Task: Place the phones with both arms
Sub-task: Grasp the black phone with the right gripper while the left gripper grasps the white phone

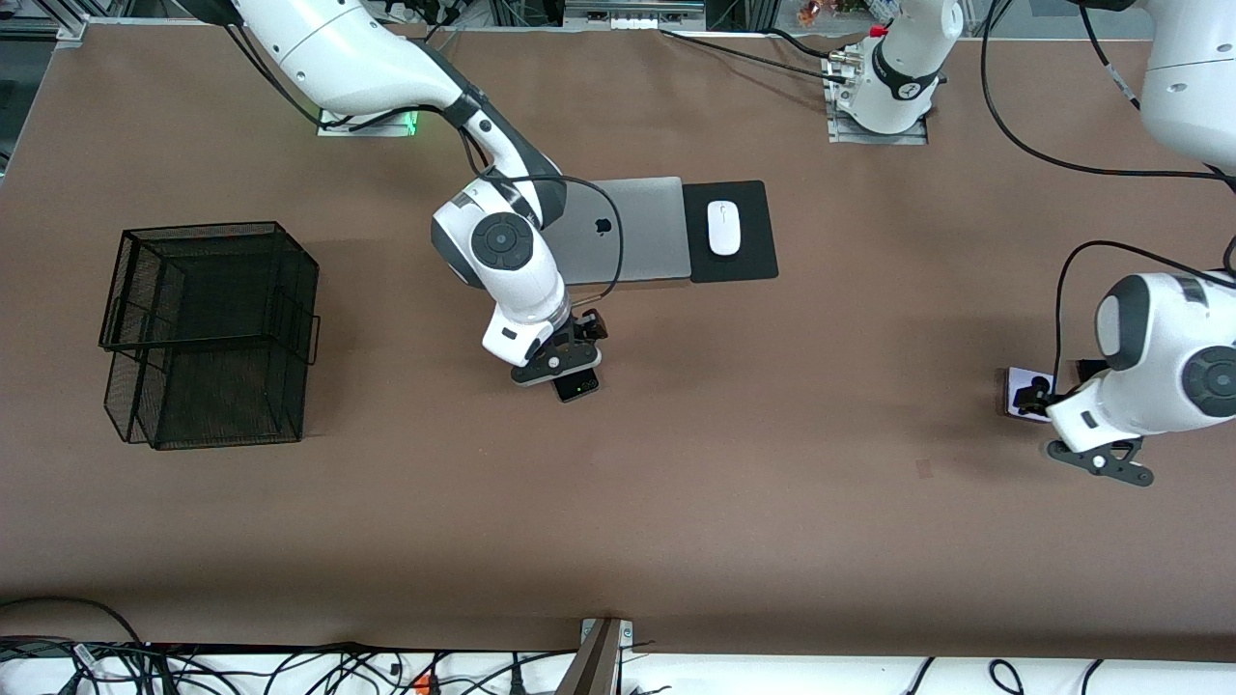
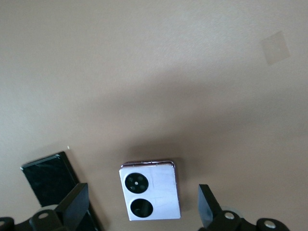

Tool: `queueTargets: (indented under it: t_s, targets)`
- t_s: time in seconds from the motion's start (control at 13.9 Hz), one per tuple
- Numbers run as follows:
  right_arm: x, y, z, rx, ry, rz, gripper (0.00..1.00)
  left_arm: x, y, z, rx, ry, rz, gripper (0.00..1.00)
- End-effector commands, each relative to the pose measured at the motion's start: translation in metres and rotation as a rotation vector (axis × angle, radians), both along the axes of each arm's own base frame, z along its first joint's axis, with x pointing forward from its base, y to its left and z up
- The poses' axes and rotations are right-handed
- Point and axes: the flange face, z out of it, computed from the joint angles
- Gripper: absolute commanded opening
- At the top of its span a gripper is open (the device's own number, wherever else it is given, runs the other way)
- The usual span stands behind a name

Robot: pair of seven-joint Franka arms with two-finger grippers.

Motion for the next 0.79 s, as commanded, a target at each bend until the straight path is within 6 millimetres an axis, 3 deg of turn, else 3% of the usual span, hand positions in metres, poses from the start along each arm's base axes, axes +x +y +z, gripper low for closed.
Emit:
queueTargets:
  t_s: [0.0, 0.22, 0.36, 0.72]
  targets:
    - [0.003, 0.006, -0.011, -0.006, -0.027, 0.038, 1.00, -0.015, -0.007, 0.009, -0.036, -0.005, 0.040, 1.00]
    - [0.004, 0.011, -0.028, 0.043, -0.054, 0.041, 1.00, -0.027, -0.012, -0.015, -0.087, -0.015, 0.113, 1.00]
    - [0.005, 0.010, -0.033, 0.035, -0.062, 0.053, 1.00, -0.040, 0.001, -0.030, -0.097, -0.038, 0.133, 1.00]
    - [0.004, 0.010, -0.044, 0.030, -0.064, 0.062, 1.00, -0.046, 0.020, -0.034, -0.091, -0.065, 0.085, 1.00]
